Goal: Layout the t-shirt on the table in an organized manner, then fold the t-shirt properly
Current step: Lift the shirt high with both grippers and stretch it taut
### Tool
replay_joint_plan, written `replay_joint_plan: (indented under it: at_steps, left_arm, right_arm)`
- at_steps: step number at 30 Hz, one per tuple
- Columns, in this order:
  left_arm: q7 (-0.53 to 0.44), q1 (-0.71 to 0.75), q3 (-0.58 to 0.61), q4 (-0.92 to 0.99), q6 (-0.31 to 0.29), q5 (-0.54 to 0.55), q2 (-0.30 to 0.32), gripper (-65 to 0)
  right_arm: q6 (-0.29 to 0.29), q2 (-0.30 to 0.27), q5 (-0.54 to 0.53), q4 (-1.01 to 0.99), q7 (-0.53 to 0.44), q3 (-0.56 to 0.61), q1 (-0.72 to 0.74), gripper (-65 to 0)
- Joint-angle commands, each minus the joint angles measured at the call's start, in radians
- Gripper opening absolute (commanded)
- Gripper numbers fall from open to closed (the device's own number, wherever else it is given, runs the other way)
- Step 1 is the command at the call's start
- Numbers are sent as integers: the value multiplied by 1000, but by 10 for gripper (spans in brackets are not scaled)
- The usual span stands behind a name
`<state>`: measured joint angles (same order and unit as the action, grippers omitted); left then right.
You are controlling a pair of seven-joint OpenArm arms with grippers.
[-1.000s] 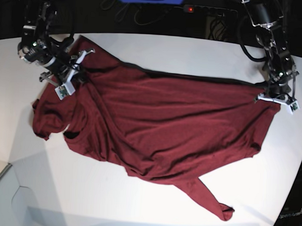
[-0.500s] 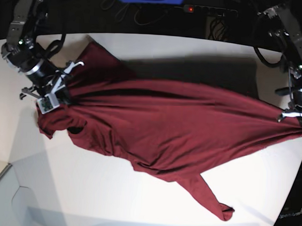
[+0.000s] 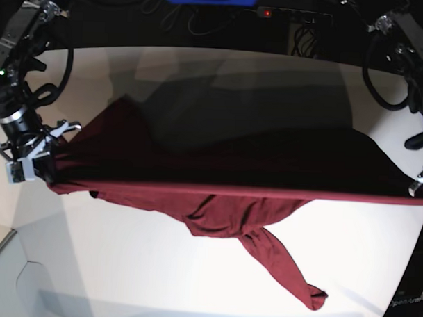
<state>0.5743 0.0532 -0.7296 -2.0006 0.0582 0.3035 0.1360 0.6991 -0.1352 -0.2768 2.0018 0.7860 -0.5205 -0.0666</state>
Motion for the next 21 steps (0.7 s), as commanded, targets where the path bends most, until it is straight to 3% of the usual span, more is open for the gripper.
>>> replay_joint_plan:
  at_steps: [1, 10, 17, 21]
  left_arm:
    - [-35, -36, -3, -18, 7, 3, 20, -650]
    - [-32, -237, 8, -9, 7, 15, 29, -650]
    - [-32, -385, 109, 51, 10, 7, 69, -650]
    - [-32, -485, 176, 60, 10, -63, 69, -650]
  right_arm:
    - [-1, -13, -6, 18, -26, 0, 18, -650]
    - [-1, 1, -6, 24, -27, 13, 179, -650]
    - [-1, 1, -3, 21, -27, 15, 377, -650]
    - [-1, 1, -2, 20, -24, 16, 497, -650]
